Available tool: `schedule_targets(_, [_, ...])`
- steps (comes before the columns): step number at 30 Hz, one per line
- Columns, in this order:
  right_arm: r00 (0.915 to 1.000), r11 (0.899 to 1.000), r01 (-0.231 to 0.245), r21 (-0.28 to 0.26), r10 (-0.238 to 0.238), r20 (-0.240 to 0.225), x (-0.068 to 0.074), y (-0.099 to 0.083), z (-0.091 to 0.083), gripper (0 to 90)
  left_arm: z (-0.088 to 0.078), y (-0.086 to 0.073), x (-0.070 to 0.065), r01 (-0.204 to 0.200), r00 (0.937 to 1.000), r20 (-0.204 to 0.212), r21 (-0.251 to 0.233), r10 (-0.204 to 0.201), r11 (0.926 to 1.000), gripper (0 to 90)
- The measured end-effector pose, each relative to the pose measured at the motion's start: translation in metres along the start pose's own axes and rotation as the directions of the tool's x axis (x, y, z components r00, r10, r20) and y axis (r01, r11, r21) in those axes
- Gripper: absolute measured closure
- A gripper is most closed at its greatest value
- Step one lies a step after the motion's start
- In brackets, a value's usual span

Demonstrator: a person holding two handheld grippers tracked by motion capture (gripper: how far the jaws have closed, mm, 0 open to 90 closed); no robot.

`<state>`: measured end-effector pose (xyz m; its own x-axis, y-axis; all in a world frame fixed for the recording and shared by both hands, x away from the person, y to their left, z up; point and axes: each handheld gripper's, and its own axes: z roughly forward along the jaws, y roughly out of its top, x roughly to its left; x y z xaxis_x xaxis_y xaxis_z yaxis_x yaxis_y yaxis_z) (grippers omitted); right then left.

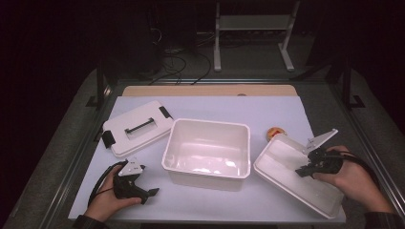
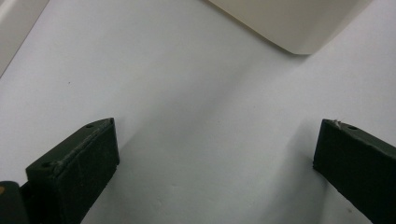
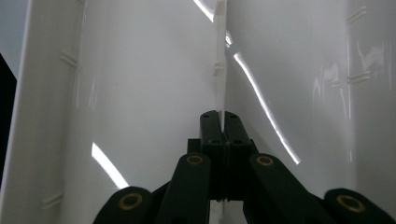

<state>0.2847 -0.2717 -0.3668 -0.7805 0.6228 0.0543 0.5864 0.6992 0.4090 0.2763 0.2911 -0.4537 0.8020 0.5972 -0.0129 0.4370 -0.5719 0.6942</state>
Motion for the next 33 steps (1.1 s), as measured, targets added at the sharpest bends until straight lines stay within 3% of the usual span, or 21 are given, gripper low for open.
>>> schedule_targets(11, [0.9997, 0.999, 0.020, 0.042, -0.019, -0.015, 0.003, 0.001, 0.036, 89.1, 0.000, 0.000, 0.000, 0.001, 1.0000, 0.000, 0.000, -0.001, 1.0000, 0.0])
schedule_targets(25, [0.9996, 0.999, 0.019, 0.050, -0.018, -0.020, 0.004, -0.001, 0.050, 88.9, 0.000, 0.000, 0.000, 0.000, 1.0000, 0.000, 0.001, 0.000, 1.0000, 0.0])
schedule_targets(33, [0.9995, 0.996, 0.030, 0.081, -0.028, -0.016, 0.006, 0.001, 0.054, 86.6, 0.000, 0.000, 0.000, 0.000, 1.0000, 0.000, 0.001, 0.000, 1.0000, 0.0])
